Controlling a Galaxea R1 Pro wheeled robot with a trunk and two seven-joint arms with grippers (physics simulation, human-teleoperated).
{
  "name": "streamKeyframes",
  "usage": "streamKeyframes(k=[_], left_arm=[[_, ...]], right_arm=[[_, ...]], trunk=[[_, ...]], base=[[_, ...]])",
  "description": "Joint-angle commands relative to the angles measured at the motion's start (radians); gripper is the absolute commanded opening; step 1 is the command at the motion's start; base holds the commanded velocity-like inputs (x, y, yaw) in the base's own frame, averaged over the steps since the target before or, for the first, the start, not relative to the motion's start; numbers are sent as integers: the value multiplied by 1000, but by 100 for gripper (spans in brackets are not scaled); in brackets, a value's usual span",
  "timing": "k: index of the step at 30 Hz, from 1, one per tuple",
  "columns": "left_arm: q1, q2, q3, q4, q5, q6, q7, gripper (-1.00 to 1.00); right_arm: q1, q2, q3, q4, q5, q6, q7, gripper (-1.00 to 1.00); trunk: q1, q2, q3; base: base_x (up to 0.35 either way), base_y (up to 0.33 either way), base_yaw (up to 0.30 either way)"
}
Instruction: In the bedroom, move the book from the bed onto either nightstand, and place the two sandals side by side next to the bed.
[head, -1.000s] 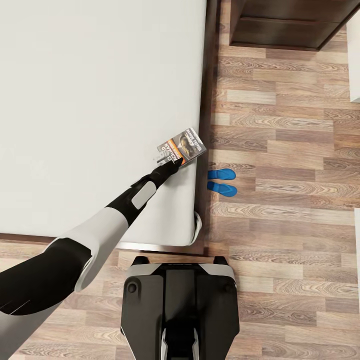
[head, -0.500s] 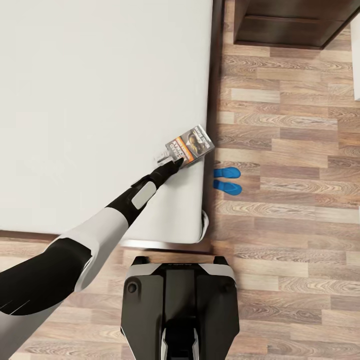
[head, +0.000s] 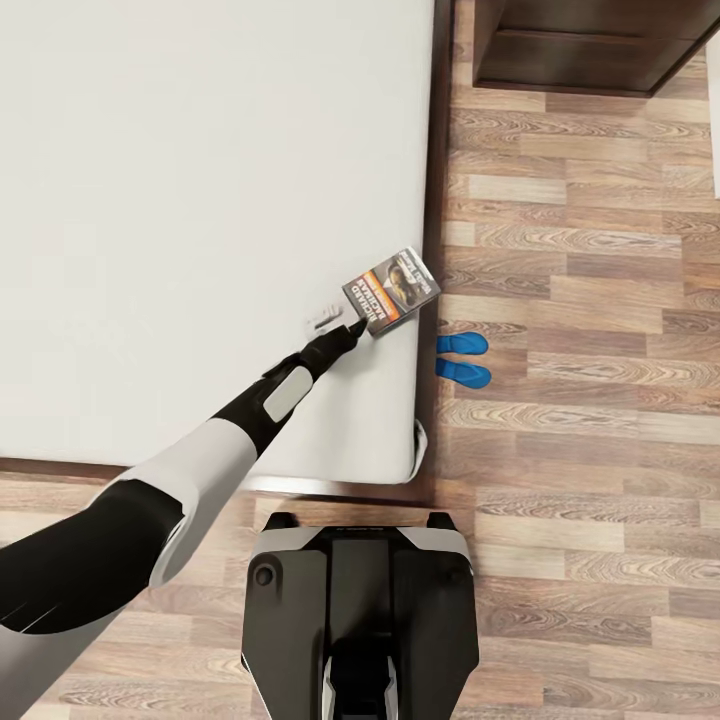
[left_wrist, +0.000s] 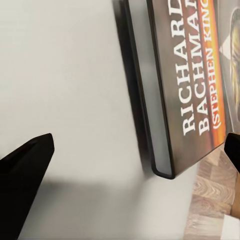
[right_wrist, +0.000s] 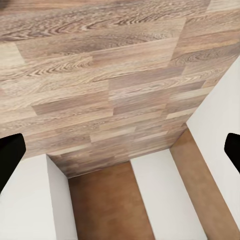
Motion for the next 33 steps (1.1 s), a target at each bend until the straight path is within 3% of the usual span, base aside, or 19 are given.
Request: streamKeyframes(k=[1,33], left_arm=[[1,1,-6,2,12,3,1,100],[7,5,-7,-14,12,4,0,100]], right_arm=[[0,0,-8,2,11,-4,-4,100],[0,0,-8,2,11,-4,-3,100]], trunk=[[1,-1,-1],[1,-1,-1]], base=[[-4,14,0],[-47,-32,0]])
